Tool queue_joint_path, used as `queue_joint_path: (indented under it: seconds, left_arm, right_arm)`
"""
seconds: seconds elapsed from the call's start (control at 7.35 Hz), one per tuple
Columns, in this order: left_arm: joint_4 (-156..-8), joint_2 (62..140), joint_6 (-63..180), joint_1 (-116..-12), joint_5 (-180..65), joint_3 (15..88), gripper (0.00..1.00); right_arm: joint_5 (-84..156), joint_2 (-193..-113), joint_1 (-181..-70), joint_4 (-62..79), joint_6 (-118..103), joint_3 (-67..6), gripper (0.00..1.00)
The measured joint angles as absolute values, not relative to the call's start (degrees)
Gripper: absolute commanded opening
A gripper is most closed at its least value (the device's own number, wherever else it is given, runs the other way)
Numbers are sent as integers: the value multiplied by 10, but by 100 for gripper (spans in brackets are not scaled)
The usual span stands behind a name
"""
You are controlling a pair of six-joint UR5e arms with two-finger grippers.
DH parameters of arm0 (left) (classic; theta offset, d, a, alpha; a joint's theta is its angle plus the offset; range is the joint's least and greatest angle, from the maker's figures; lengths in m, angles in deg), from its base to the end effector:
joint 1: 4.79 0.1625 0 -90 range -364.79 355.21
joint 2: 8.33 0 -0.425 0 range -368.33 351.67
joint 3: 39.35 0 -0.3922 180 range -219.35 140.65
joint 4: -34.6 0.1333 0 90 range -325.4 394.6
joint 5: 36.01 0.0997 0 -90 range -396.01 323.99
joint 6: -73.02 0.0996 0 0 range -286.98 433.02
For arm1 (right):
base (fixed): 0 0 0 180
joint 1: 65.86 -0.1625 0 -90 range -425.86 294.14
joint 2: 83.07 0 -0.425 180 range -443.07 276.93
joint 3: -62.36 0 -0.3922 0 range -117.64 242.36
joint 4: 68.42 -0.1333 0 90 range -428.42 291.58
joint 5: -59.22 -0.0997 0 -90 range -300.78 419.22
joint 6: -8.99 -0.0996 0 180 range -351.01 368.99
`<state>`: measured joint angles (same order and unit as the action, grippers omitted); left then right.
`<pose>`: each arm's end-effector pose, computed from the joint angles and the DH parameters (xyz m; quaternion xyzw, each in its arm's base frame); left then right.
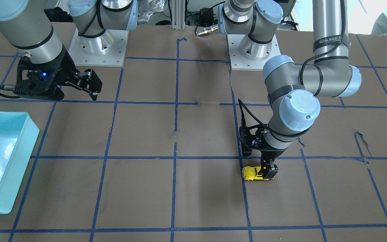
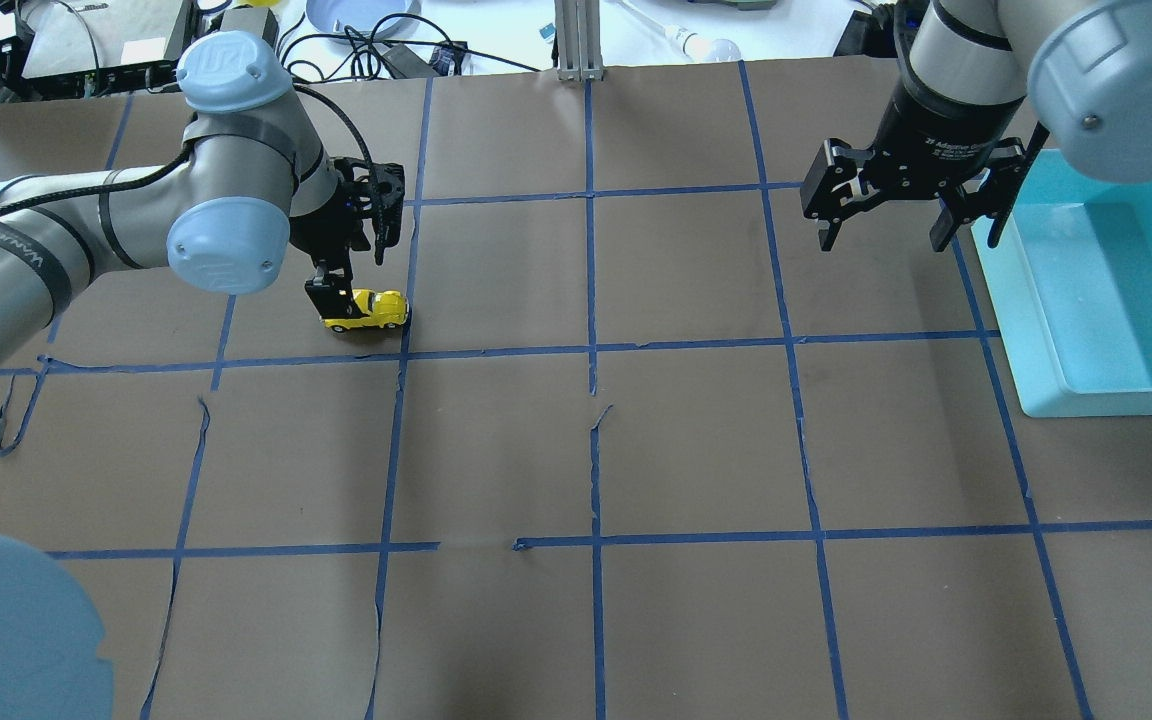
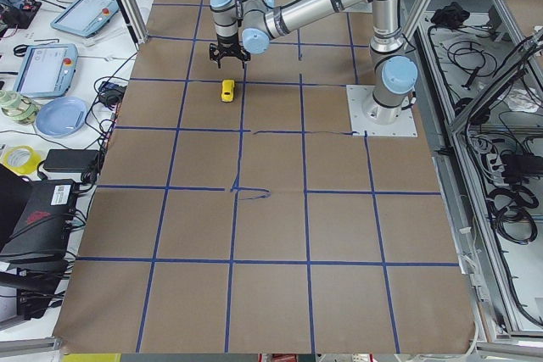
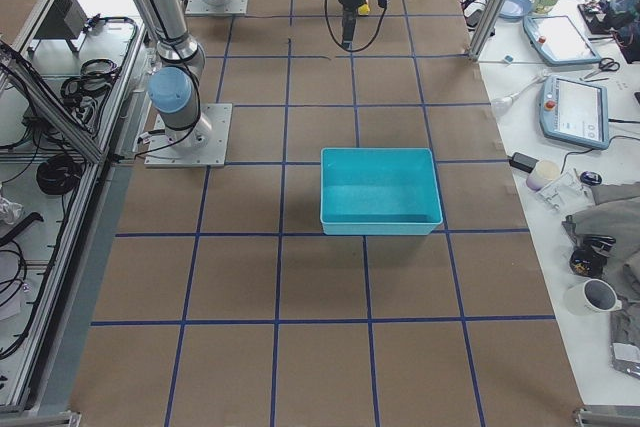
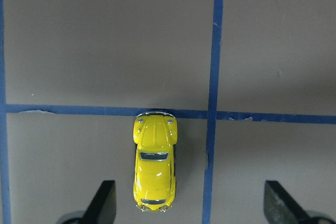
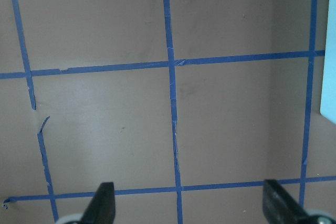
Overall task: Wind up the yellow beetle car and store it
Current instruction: 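Lower the left gripper down onto the yellow beetle car, then close the left gripper on the car and press it to the table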
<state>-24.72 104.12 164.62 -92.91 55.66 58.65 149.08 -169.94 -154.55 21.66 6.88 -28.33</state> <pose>-0.1106 -0.6045 0.2574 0.7053 0.7088 0.0092 0.0114 0.1219 -0.5104 0.4548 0.0299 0.9990 0.0326 0.0010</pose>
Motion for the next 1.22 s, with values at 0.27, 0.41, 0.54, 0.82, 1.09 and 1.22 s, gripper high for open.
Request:
queue_joint_path:
  seconds: [0.27, 0.41, 0.54, 0.82, 1.09, 1.22]
  left_arm:
    - [-232, 1063, 1648, -929, 559, 585, 96]
    - [-223, 1071, 1648, -927, 557, 588, 96]
    - [-214, 1080, 1648, -923, 555, 588, 94]
    - [-207, 1092, 1646, -914, 554, 587, 94]
    - [-206, 1094, 1644, -911, 553, 591, 90]
    - [-205, 1095, 1645, -910, 553, 595, 89]
  right_arm:
    - [1490, -1699, -1545, 217, 69, -283, 100]
    - [1490, -1699, -1545, 217, 69, -283, 100]
    - [1490, -1698, -1545, 217, 69, -283, 100]
    - [1491, -1699, -1545, 217, 69, -285, 100]
    - [1491, -1700, -1545, 217, 69, -288, 100]
    - [1491, -1700, -1545, 217, 69, -288, 100]
